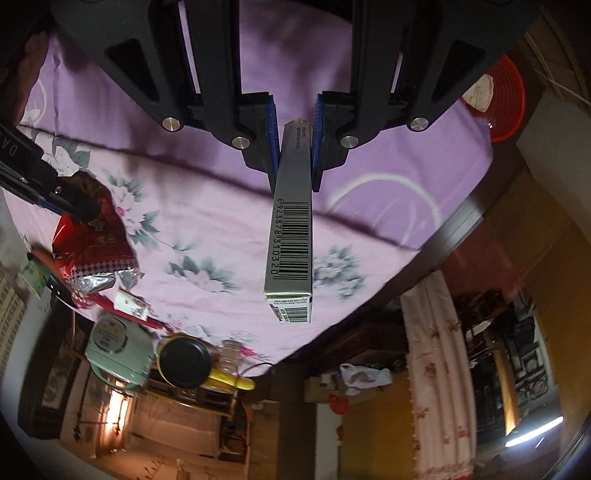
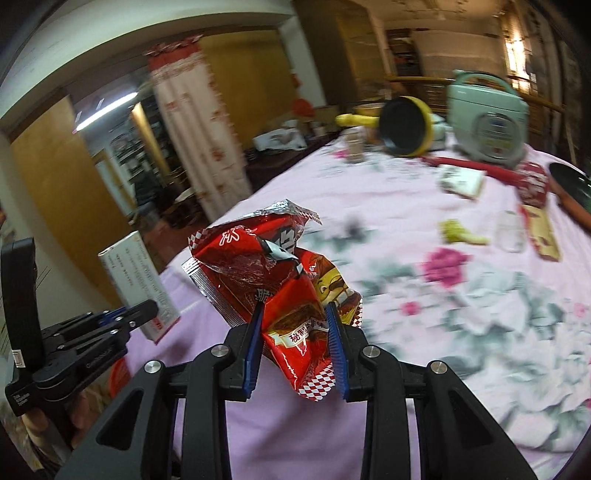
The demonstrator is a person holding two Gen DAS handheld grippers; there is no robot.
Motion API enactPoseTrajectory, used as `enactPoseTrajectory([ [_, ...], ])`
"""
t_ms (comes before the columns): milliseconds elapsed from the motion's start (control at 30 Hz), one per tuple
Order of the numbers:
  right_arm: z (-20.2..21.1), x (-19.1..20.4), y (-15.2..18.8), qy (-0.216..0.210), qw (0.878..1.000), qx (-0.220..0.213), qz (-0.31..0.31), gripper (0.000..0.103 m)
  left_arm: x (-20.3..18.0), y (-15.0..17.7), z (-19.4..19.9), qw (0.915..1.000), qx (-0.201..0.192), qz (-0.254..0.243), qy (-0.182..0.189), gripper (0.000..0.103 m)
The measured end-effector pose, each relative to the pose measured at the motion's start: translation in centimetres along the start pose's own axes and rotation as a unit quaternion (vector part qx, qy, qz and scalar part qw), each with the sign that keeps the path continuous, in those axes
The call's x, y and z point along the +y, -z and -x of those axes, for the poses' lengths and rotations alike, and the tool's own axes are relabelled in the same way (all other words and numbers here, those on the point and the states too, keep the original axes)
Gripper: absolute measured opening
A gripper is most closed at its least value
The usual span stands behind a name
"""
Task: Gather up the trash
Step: 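Lift the box and snack bag with both tools and carry them over the basket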
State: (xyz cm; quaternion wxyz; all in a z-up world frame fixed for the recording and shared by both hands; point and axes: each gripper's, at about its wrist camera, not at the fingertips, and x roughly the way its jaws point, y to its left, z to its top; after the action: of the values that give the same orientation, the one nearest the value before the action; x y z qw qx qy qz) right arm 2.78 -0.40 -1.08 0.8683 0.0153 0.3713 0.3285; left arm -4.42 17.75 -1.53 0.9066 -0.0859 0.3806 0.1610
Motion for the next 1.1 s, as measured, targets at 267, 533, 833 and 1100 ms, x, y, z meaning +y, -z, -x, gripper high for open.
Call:
enactPoseTrajectory([
  [267,-2.6,7.9,1.2,-0.048,0.998,0.022,0.035,0.032,7.0,2.7,1.5,0.9981,0.001,0.055,-0.027,0.016],
  [533,-5.4,14.7,2.1,-0.085,0.992,0.049,0.074,0.032,13.2,5.3,2.6,0.9918,0.003,0.112,-0.061,0.016],
  [833,-8.4,21.4,3.5,-0.123,0.982,0.079,0.117,0.032,19.5,7.9,2.9,0.9804,0.015,0.171,-0.096,0.016],
  [1100,-10.5,27.4,4.9,-0.146,0.97,0.107,0.161,0.032,24.9,10.5,2.6,0.9675,0.031,0.219,-0.122,0.016],
])
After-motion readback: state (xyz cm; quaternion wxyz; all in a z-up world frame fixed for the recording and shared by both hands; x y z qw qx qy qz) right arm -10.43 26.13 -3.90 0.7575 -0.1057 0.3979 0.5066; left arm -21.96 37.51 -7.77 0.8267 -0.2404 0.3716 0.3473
